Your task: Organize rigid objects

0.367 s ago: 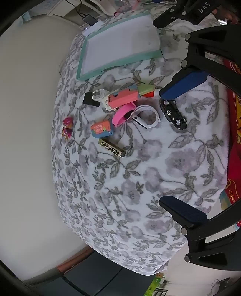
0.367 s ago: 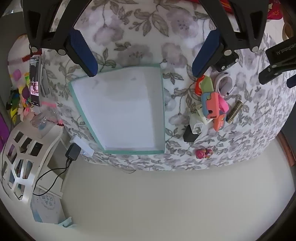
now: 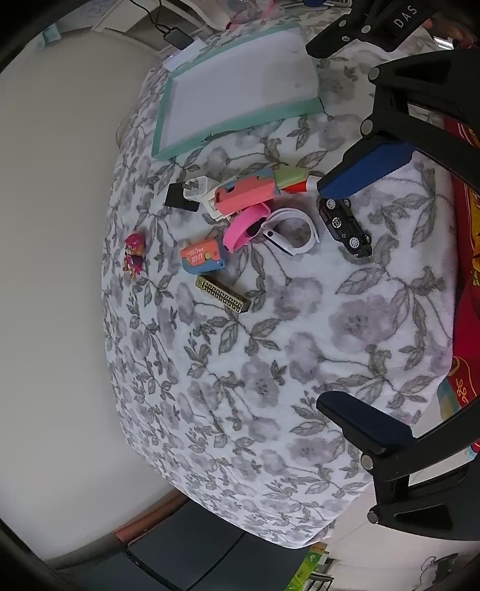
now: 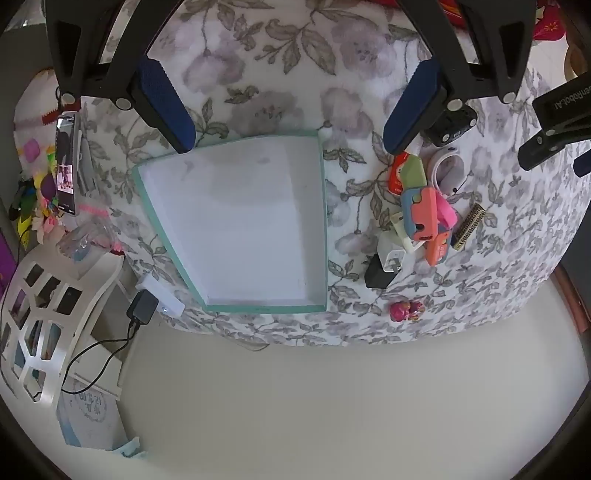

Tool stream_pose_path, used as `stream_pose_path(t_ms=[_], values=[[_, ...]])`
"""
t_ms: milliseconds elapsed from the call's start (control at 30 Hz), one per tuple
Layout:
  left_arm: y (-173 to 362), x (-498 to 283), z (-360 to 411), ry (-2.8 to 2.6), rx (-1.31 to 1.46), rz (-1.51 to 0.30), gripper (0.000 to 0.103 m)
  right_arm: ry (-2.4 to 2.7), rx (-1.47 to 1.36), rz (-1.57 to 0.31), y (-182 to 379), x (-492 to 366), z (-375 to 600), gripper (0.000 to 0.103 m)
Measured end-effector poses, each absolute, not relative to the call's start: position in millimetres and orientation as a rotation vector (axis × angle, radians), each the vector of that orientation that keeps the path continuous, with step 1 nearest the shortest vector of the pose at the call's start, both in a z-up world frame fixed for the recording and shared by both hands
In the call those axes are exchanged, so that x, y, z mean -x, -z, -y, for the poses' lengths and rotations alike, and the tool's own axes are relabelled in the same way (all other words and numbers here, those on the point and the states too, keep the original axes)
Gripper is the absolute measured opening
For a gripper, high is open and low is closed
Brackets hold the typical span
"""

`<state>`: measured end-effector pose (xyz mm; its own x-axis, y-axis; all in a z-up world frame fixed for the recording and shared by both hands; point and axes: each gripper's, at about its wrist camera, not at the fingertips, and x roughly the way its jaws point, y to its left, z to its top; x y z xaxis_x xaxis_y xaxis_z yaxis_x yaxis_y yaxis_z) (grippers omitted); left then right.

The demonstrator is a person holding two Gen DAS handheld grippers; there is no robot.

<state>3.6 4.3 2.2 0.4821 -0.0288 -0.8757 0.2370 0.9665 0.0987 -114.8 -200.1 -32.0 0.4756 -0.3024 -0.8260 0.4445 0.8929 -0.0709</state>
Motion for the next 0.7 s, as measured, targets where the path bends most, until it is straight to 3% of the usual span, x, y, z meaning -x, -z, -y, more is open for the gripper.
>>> stream_pose_path(t_ms=[700], values=[[7.4,-2.5,-2.9,0.161,-0.232,-1.072,0.103,0.459,-0.185,-0.991,33.5,117.3,202.7,0.103]])
